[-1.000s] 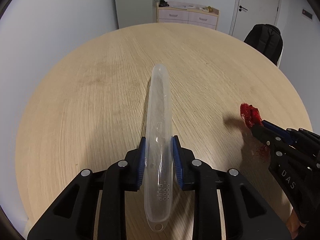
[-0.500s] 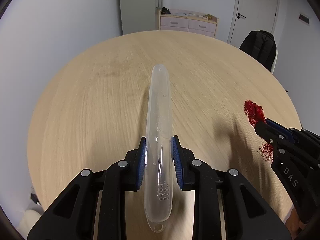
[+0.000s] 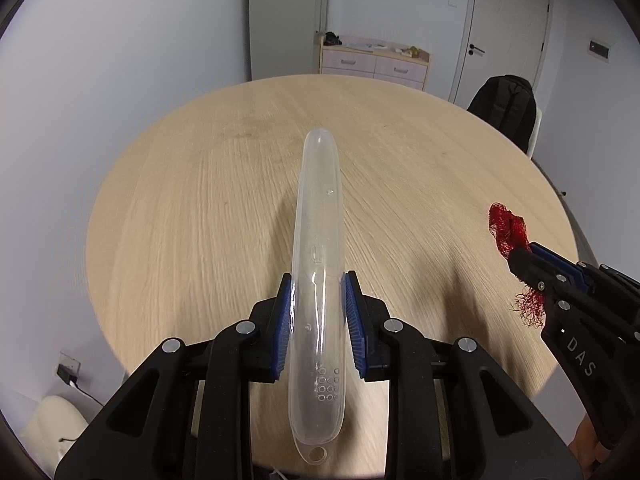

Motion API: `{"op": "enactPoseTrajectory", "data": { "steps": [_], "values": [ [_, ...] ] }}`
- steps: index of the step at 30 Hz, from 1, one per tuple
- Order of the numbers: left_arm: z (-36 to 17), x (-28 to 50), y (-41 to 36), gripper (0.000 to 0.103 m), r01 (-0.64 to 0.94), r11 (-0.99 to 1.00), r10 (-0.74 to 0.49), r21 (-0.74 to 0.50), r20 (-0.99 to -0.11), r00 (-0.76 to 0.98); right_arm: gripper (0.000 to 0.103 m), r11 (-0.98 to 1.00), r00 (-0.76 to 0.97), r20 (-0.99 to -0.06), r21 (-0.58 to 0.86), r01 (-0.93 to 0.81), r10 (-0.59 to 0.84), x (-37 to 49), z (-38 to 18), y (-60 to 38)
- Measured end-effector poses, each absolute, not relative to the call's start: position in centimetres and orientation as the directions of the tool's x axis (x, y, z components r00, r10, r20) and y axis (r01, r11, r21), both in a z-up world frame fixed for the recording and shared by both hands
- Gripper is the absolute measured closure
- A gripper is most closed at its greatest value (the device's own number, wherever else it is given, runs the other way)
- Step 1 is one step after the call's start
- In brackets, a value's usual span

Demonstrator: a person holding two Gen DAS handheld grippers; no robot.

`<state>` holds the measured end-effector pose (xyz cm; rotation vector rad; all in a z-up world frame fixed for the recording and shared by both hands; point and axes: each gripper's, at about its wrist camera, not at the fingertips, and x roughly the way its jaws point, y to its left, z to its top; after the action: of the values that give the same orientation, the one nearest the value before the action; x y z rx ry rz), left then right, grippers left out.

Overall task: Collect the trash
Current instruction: 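Carry the plastic tube and red net down over the black bin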

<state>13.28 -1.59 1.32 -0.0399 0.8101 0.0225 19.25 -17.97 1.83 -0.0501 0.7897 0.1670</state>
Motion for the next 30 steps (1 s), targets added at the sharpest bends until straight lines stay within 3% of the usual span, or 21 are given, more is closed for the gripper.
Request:
{"op": "enactPoseTrajectory", "data": {
  "steps": [12, 30],
  "values": [
    [1.9, 5.8, -2.3, 0.078, -0.017, 0.999, -0.023, -0.052, -0.687, 0.727, 0.090, 0.986, 0.741, -0.659, 0.010, -0.166, 0.131, 11.8, 3.0, -18.3],
    [-1.1, -5.0, -3.4, 0.078, -0.023, 0.998, -0.020, -0.057, -0.665, 0.746, 0.090, 0.988, 0.773, -0.620, 0.021, -0.151, 0.131, 0.5, 0.5, -19.0]
  ]
}}
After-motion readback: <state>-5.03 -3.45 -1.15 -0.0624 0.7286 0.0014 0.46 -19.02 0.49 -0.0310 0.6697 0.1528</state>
